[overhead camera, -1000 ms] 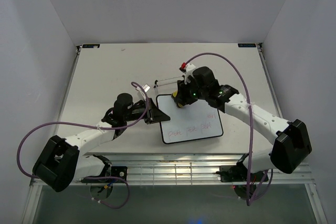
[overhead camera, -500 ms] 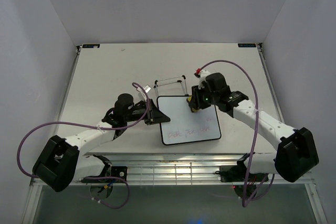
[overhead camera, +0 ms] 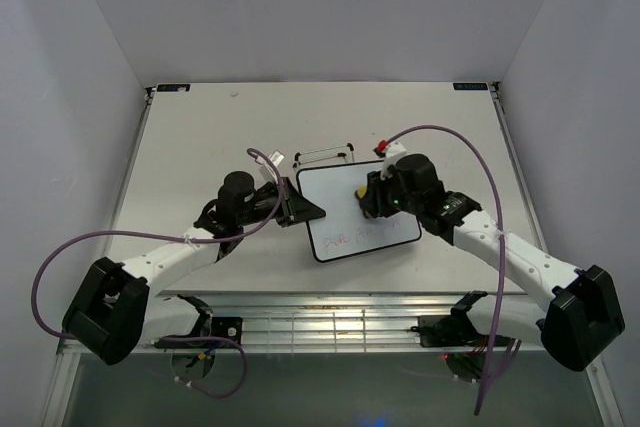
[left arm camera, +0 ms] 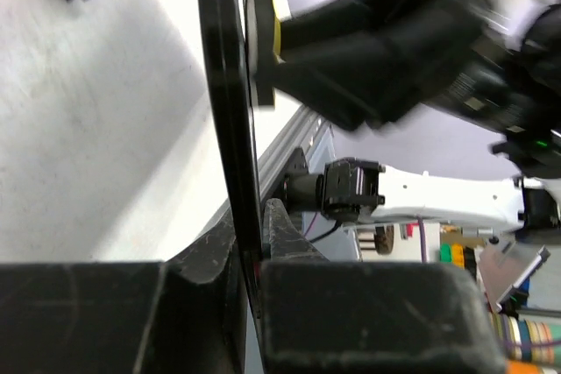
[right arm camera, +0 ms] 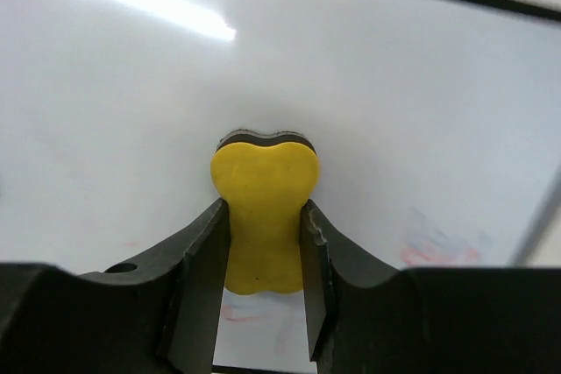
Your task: Erase the whiteboard
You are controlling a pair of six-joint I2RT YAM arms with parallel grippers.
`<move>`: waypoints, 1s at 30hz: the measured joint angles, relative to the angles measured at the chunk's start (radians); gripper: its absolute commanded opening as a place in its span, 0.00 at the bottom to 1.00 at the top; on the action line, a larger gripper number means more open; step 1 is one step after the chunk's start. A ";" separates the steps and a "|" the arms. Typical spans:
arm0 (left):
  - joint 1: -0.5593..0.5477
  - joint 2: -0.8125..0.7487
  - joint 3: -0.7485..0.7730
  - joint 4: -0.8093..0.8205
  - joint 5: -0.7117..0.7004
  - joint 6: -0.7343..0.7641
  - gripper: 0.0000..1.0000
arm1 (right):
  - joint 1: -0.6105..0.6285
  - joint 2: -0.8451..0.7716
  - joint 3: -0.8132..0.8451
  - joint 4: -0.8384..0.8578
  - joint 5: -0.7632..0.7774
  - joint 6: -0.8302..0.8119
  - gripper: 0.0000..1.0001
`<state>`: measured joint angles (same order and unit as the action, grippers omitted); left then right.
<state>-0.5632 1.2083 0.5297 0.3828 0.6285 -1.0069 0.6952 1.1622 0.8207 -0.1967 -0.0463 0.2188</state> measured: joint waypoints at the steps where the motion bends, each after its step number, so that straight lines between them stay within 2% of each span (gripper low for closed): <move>1: 0.000 0.000 0.005 0.002 -0.008 0.000 0.00 | -0.037 -0.012 -0.020 -0.008 0.018 0.006 0.22; 3: 0.000 0.000 0.010 0.006 -0.023 -0.002 0.00 | -0.129 -0.025 -0.053 -0.037 0.068 0.011 0.22; 5: 0.000 0.002 0.010 0.005 -0.029 -0.004 0.00 | -0.168 -0.024 -0.066 -0.060 0.079 0.011 0.22; 9: 0.000 0.004 0.010 0.006 -0.031 -0.007 0.00 | -0.152 -0.029 -0.066 -0.056 0.020 0.015 0.21; 11: 0.000 0.005 0.010 0.005 -0.038 -0.007 0.00 | -0.093 -0.029 -0.063 -0.031 -0.013 0.023 0.21; 15: 0.003 0.012 0.010 0.002 -0.058 -0.006 0.00 | 0.136 0.008 0.002 0.017 -0.041 0.038 0.21; 17: 0.007 0.010 0.010 0.003 -0.058 -0.005 0.00 | 0.227 0.039 0.053 0.016 0.000 0.040 0.20; 22: 0.017 0.005 0.010 0.002 -0.092 -0.003 0.00 | 0.268 0.066 0.074 0.011 0.122 0.072 0.20; 27: 0.011 0.005 0.010 0.018 -0.117 -0.017 0.00 | 0.224 0.037 0.047 0.019 0.140 0.090 0.20; 30: 0.005 -0.003 0.010 0.029 -0.140 -0.027 0.00 | 0.097 -0.017 -0.025 0.020 0.113 0.084 0.20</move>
<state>-0.5587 1.2053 0.5392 0.4118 0.4881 -1.0336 0.7921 1.1450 0.7959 -0.1768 0.0666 0.3023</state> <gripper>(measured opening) 0.155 0.399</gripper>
